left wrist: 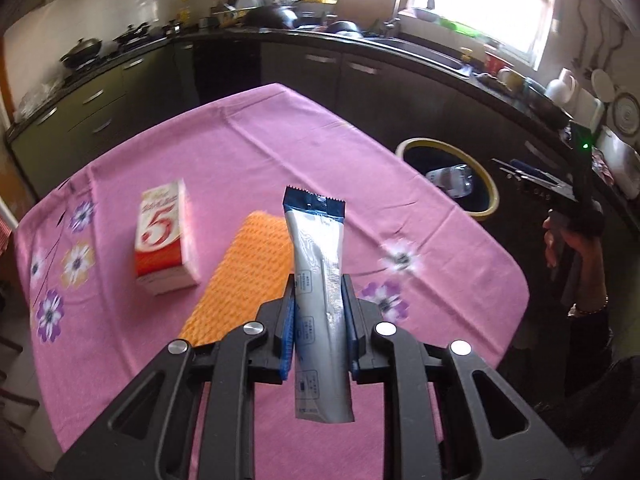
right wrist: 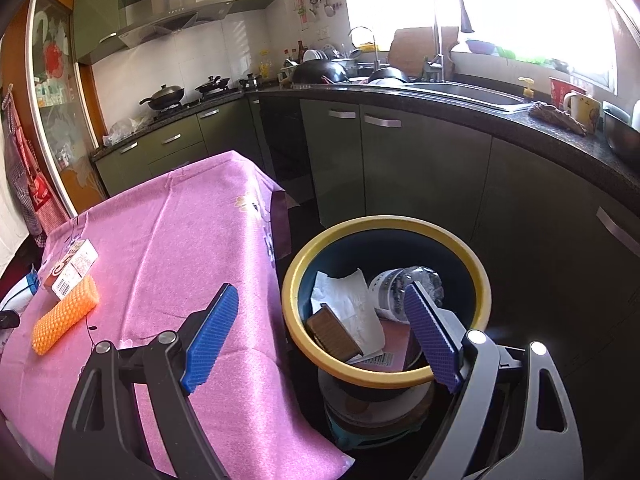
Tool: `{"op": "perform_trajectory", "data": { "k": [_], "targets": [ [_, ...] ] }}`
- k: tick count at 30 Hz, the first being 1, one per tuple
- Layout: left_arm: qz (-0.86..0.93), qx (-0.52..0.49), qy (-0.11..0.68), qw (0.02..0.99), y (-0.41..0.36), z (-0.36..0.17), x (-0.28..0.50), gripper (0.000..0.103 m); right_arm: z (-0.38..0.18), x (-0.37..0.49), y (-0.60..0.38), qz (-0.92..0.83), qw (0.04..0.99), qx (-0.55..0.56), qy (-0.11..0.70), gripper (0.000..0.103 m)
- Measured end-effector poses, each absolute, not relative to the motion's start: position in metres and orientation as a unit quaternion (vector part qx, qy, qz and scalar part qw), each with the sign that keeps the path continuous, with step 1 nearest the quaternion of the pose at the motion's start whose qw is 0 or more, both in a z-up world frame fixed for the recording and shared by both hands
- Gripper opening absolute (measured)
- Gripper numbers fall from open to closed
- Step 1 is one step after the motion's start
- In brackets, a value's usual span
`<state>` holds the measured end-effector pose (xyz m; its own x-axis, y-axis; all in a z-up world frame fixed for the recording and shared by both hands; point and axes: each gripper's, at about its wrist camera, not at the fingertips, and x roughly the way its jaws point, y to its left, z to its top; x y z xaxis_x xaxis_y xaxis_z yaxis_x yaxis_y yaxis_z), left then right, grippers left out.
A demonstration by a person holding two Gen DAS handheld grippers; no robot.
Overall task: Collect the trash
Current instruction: 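Grasp the white tube with the left gripper and lift, then carry the white tube over the bin and open the left gripper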
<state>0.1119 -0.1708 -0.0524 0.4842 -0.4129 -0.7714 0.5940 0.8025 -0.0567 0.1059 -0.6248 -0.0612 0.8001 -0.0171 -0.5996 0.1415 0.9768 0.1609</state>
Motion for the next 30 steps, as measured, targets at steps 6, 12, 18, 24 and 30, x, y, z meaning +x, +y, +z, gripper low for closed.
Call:
{"op": "perform_trajectory", "data": {
  "k": [6, 12, 18, 24, 30],
  "targets": [
    [-0.387, 0.128, 0.406, 0.818, -0.279, -0.051, 0.144, 0.02, -0.067, 0.085, -0.667, -0.079, 0.939, 0.128, 0.308, 0.084],
    [-0.427, 0.144, 0.417, 0.789, -0.387, -0.072, 0.187, 0.02, -0.077, 0.063, -0.704, -0.113, 0.932, 0.153, 0.31, 0.084],
    [-0.427, 0.155, 0.454, 0.767, -0.471, -0.108, 0.227, 0.022, -0.085, 0.047, -0.727, -0.135, 0.925, 0.17, 0.312, 0.084],
    [-0.397, 0.127, 0.482, 0.771, -0.487, -0.12, 0.244, 0.053, -0.082, 0.04, -0.731, -0.136, 0.925, 0.169, 0.312, 0.084],
    [-0.402, 0.114, 0.448, 0.79, -0.438, -0.089, 0.211, 0.059, -0.081, 0.044, -0.723, -0.124, 0.927, 0.169, 0.312, 0.084]
  ]
}}
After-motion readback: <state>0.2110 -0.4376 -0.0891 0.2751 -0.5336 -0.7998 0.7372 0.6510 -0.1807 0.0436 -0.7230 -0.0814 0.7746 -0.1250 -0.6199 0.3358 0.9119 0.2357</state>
